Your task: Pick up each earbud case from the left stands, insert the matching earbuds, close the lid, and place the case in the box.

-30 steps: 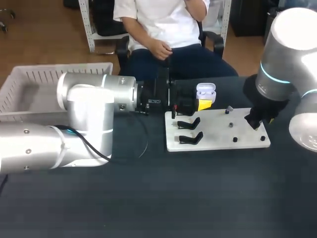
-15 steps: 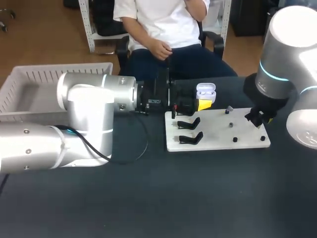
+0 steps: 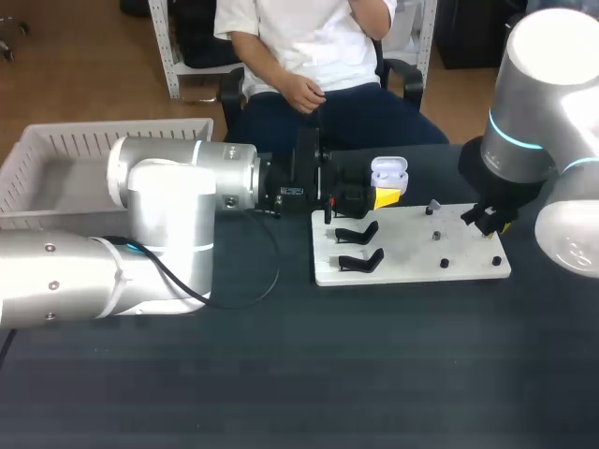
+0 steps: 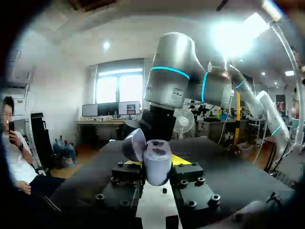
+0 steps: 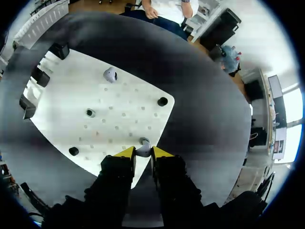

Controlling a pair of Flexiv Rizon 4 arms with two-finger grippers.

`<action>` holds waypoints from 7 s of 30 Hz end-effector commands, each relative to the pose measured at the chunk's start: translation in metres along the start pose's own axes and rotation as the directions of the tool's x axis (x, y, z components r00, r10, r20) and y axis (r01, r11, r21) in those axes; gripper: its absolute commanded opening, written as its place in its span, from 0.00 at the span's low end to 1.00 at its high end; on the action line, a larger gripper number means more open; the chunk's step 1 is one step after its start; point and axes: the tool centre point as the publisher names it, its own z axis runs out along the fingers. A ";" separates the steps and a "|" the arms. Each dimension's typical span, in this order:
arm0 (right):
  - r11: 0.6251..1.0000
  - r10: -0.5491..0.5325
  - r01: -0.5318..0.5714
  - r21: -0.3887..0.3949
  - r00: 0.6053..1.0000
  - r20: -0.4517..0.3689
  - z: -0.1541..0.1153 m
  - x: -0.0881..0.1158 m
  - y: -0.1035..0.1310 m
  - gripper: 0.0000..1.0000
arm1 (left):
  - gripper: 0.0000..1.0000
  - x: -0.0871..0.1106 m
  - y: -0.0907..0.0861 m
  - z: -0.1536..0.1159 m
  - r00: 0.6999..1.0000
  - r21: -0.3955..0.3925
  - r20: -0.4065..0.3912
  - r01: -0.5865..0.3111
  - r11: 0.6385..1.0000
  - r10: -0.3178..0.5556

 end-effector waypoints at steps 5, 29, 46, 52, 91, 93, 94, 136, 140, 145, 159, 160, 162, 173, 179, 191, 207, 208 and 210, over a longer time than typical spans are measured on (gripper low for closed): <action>1.000 -0.001 0.001 -0.003 1.000 -0.006 0.006 -0.002 0.000 0.28 | 0.00 0.001 -0.001 0.000 1.000 -0.006 0.004 -0.003 1.000 0.003; 0.999 0.049 -0.049 0.002 0.998 -0.027 -0.043 0.000 0.000 0.00 | 0.00 0.001 -0.001 0.000 1.000 -0.006 0.004 -0.003 1.000 0.003; 0.968 0.252 -0.251 0.029 0.964 -0.083 -0.154 0.030 0.032 0.00 | 0.00 0.001 -0.001 0.000 1.000 -0.006 0.004 -0.003 1.000 0.003; 0.949 0.310 -0.307 0.070 0.950 -0.040 -0.173 0.034 0.038 0.00 | 0.00 0.001 -0.001 0.000 1.000 -0.006 0.004 -0.003 1.000 0.003; 0.442 0.896 -0.892 0.092 0.443 -0.003 -0.189 0.010 0.071 0.00 | 0.00 0.001 -0.001 0.000 1.000 -0.006 0.004 -0.003 1.000 0.003; 0.442 0.896 -0.892 0.092 0.443 -0.003 -0.189 0.010 0.071 0.00 | 0.00 0.001 -0.001 0.000 1.000 -0.006 0.004 -0.003 1.000 0.003; 0.442 0.896 -0.892 0.092 0.443 -0.003 -0.189 0.010 0.071 0.00 | 0.00 0.001 -0.001 0.000 1.000 -0.006 0.004 -0.003 1.000 0.003; 0.421 0.907 -0.905 0.064 0.418 -0.056 -0.200 -0.048 0.113 0.00 | 0.00 0.001 -0.001 0.000 1.000 -0.006 0.004 -0.003 1.000 0.003; 0.426 0.904 -0.903 0.054 0.423 -0.062 -0.199 -0.059 0.115 0.00 | 0.00 0.001 -0.001 0.000 1.000 -0.006 0.004 -0.003 1.000 0.003; 0.433 0.901 -0.900 0.054 0.430 -0.062 -0.198 -0.071 0.122 0.00 | 0.00 0.001 -0.001 0.000 1.000 -0.006 0.004 -0.003 1.000 0.003; 0.447 0.893 -0.894 0.041 0.443 -0.082 -0.191 -0.085 0.131 0.00 | 0.00 0.001 -0.001 0.000 1.000 -0.006 0.004 -0.003 1.000 0.003; 0.453 0.890 -0.891 0.043 0.448 -0.082 -0.190 -0.086 0.132 0.00 | 0.00 0.001 -0.001 0.000 1.000 -0.006 0.004 -0.003 1.000 0.003; 0.463 0.885 -0.885 0.047 0.458 -0.082 -0.189 -0.088 0.134 0.00 | 0.00 0.001 -0.001 0.000 1.000 -0.006 0.004 -0.003 1.000 0.003; 0.498 0.866 -0.864 0.076 0.492 -0.094 -0.183 -0.087 0.138 0.00 | 0.00 0.001 -0.001 0.000 1.000 -0.006 0.004 -0.003 1.000 0.003; 0.496 0.867 -0.865 0.076 0.488 -0.101 -0.181 -0.085 0.135 0.00 | 0.00 0.001 -0.001 0.000 1.000 -0.006 0.004 -0.003 1.000 0.003; 0.496 0.866 -0.865 0.076 0.487 -0.116 -0.174 -0.085 0.133 0.00 | 0.00 0.001 -0.001 0.000 1.000 -0.006 0.004 -0.003 1.000 0.003; 0.500 0.862 -0.862 0.077 0.488 -0.137 -0.167 -0.086 0.135 0.00 | 0.00 0.001 -0.001 0.000 1.000 -0.006 0.004 -0.003 1.000 0.003; 0.500 0.862 -0.862 0.078 0.487 -0.138 -0.166 -0.086 0.135 0.00 | 0.00 0.001 -0.001 0.000 1.000 -0.006 0.004 -0.003 1.000 0.003; 0.500 0.862 -0.862 0.080 0.487 -0.138 -0.166 -0.086 0.135 0.00 | 0.00 0.001 -0.001 0.000 1.000 -0.006 0.004 -0.003 1.000 0.003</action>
